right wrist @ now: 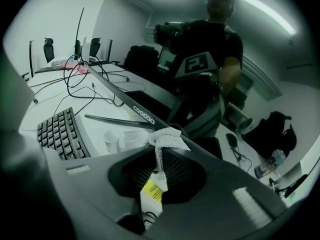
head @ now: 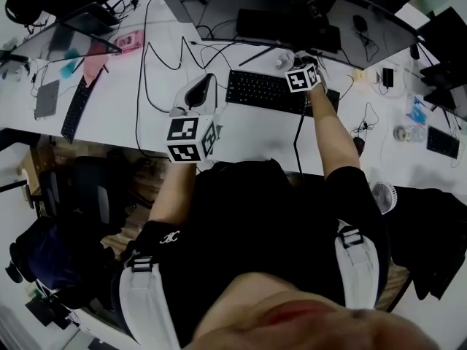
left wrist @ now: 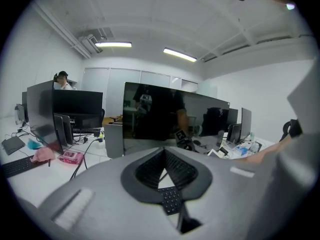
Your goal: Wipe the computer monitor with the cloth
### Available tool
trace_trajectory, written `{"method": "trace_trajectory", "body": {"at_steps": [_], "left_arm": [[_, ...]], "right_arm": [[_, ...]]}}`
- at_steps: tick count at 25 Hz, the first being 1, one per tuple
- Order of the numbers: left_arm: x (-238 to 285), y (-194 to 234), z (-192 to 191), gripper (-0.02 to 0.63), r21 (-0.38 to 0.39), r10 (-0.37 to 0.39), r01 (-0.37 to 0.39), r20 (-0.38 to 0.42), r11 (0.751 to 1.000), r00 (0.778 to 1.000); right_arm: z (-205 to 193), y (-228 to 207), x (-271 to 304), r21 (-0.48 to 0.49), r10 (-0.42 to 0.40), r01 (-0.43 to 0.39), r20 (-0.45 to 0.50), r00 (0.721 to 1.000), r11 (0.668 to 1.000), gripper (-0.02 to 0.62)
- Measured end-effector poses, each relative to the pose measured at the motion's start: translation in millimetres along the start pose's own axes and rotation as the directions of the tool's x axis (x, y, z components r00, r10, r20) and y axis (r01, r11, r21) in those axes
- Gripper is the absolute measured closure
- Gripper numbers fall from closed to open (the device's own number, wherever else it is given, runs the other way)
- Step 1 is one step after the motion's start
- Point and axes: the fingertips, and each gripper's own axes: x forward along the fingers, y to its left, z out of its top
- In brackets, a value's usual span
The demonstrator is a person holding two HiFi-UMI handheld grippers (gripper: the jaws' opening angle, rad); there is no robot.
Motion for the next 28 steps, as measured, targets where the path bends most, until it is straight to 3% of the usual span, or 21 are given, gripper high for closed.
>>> {"method": "trace_trajectory", "body": {"at_steps": [8,14,28], "left_arm": [[-23,50,-1,0.552,-0.024,0.032,-0.032,0.012,0.999,0.999],[-35,83,-3,0.552,-0.04,0.045,-0.044,0.023,0.998,0.999],[-52,139,-8,0.552,-0.066,0.055,-0.053,0.037,0.996,0.998]], "right_arm": [[35,38,0,-0.105,-0.057,0.059,0.023,0.998,0.993,0.555],[38,58,12,-0.157,-0.094,0.09,-0.022,0.995,0.984,0.555],[79,117,20,-0.197,-0.094,0.091,-0.003,0.996,0.976,0.555]]}}
